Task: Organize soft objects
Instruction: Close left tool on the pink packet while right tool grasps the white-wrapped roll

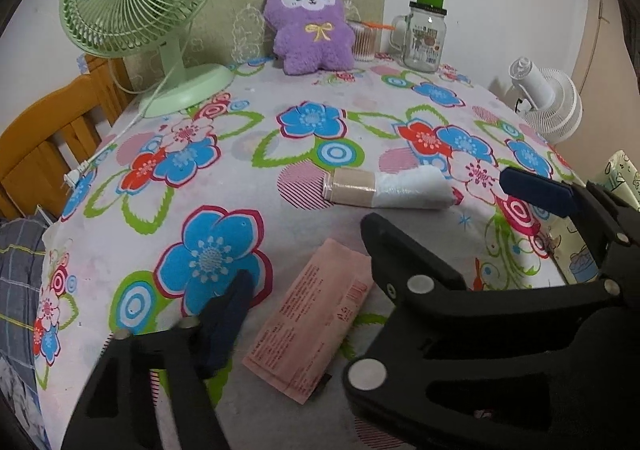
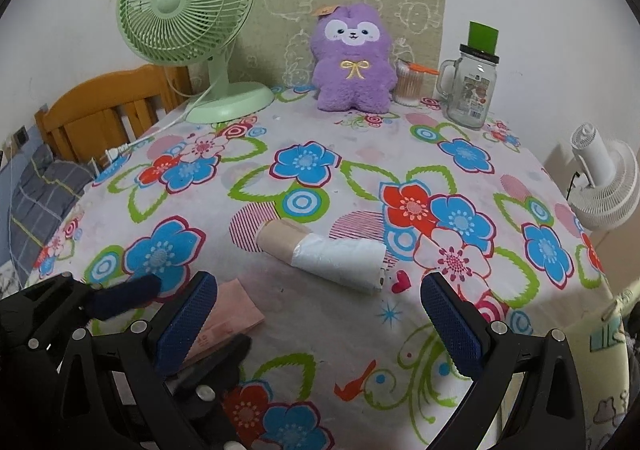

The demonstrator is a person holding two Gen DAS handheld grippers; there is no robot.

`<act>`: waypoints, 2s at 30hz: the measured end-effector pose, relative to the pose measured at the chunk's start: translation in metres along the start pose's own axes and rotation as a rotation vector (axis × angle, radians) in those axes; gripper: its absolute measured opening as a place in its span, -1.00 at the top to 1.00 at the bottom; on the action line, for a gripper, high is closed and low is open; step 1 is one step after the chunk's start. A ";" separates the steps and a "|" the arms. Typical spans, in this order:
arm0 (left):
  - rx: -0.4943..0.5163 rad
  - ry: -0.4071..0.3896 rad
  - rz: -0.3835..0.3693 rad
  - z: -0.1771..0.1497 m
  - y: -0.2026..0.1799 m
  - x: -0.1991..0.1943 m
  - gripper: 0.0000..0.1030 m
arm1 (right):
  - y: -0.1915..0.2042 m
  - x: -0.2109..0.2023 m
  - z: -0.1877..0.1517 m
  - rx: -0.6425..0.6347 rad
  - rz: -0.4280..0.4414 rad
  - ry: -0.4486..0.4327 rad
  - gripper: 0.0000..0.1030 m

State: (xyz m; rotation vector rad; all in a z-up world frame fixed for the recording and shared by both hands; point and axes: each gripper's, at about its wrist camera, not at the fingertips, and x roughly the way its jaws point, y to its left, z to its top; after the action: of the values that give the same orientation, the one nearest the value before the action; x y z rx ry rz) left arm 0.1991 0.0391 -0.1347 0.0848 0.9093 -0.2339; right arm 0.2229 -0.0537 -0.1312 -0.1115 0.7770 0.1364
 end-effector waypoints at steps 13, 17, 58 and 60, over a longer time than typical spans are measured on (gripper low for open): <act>0.011 0.034 -0.020 0.004 0.002 0.009 0.59 | 0.000 0.013 0.009 -0.003 0.026 0.016 -1.00; 0.026 0.035 -0.013 0.011 0.003 0.010 0.71 | 0.002 0.016 0.013 -0.016 0.025 0.016 -1.00; 0.047 0.029 0.002 0.012 0.002 0.014 0.23 | -0.003 0.028 0.017 0.008 0.041 0.052 -1.00; 0.046 0.033 0.004 0.016 0.002 0.017 0.23 | -0.004 0.033 0.019 0.007 0.046 0.056 -1.00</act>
State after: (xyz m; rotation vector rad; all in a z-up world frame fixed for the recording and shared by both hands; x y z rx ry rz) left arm 0.2217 0.0351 -0.1384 0.1339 0.9363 -0.2502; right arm 0.2596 -0.0525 -0.1407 -0.0906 0.8365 0.1748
